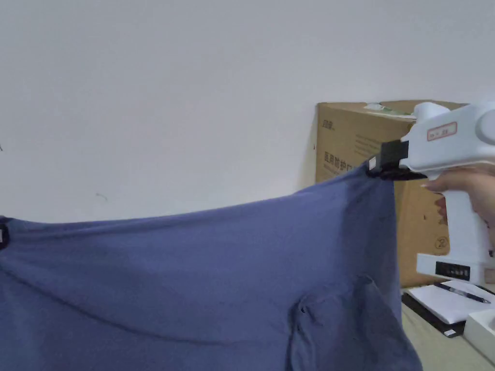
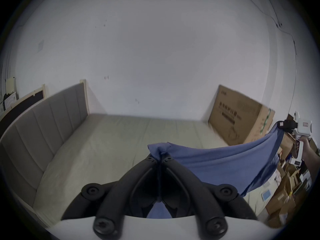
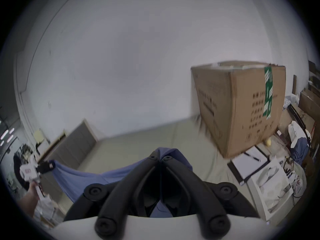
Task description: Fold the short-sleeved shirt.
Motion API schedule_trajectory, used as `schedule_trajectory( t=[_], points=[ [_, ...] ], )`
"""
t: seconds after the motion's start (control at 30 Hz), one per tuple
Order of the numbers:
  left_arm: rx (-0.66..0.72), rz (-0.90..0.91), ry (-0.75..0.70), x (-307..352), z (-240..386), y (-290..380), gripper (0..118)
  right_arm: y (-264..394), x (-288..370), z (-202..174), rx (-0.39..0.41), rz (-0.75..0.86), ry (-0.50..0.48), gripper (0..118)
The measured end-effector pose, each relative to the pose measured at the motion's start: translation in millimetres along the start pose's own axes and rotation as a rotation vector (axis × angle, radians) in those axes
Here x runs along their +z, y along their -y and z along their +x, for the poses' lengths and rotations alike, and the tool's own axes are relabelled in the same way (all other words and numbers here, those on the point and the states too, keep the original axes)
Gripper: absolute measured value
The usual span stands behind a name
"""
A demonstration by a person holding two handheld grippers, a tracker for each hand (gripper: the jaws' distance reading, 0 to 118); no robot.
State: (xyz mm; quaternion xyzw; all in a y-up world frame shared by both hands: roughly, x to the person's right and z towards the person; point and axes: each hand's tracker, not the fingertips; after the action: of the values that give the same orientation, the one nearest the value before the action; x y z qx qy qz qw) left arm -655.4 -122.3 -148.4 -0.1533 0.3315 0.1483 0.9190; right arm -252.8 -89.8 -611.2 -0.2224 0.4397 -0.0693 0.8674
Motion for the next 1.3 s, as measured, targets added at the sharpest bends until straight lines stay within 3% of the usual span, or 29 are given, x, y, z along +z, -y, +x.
schedule_trajectory(
  t=[0.1, 0.23, 0.4, 0.63, 0.7, 0.87, 0.97, 1.07, 1.17, 1.3],
  points=[
    [-0.015, 0.063, -0.009, -15.1, 9.3, -49.5, 2, -49.6, -15.5, -11.0, -0.006, 0.097, 0.017, 0],
    [0.045, 0.140, -0.011, -50.8, 17.6, -104.1, 2, -99.0, -50.8, -37.2, 0.144, 0.218, 0.090, 0],
    [0.068, 0.230, -0.035, -100.1, 20.0, -154.6, 2, -150.0, -91.0, -64.6, 0.200, 0.364, 0.120, 0],
    [0.091, 0.330, -0.031, -130.4, 6.9, -171.9, 2, -183.0, -108.4, -92.9, 0.336, 0.511, 0.150, 0],
    [0.111, 0.335, -0.026, -136.1, 5.2, -162.6, 2, -171.4, -111.2, -91.7, 0.339, 0.527, 0.154, 0],
    [0.115, 0.176, -0.024, -180.8, -4.3, -90.5, 2, -80.5, -142.9, -58.6, 0.272, 0.396, 0.184, 0],
    [0.165, -0.009, -0.001, -208.4, -11.7, 3.1, 2, 27.3, -167.8, -23.1, 0.180, 0.202, 0.165, 0],
    [0.221, -0.242, 0.005, -219.3, -17.9, 125.5, 2, 165.1, -178.3, 19.5, 0.079, -0.093, 0.173, 0],
    [0.217, -0.416, 0.007, -193.2, -19.0, 242.7, 2, 296.3, -150.7, 49.6, 0.114, -0.353, 0.214, 0],
    [0.245, -0.505, 0.024, -134.5, -37.8, 334.4, 2, 397.7, -72.8, 79.1, 0.172, -0.540, 0.130, 0]
  ],
)
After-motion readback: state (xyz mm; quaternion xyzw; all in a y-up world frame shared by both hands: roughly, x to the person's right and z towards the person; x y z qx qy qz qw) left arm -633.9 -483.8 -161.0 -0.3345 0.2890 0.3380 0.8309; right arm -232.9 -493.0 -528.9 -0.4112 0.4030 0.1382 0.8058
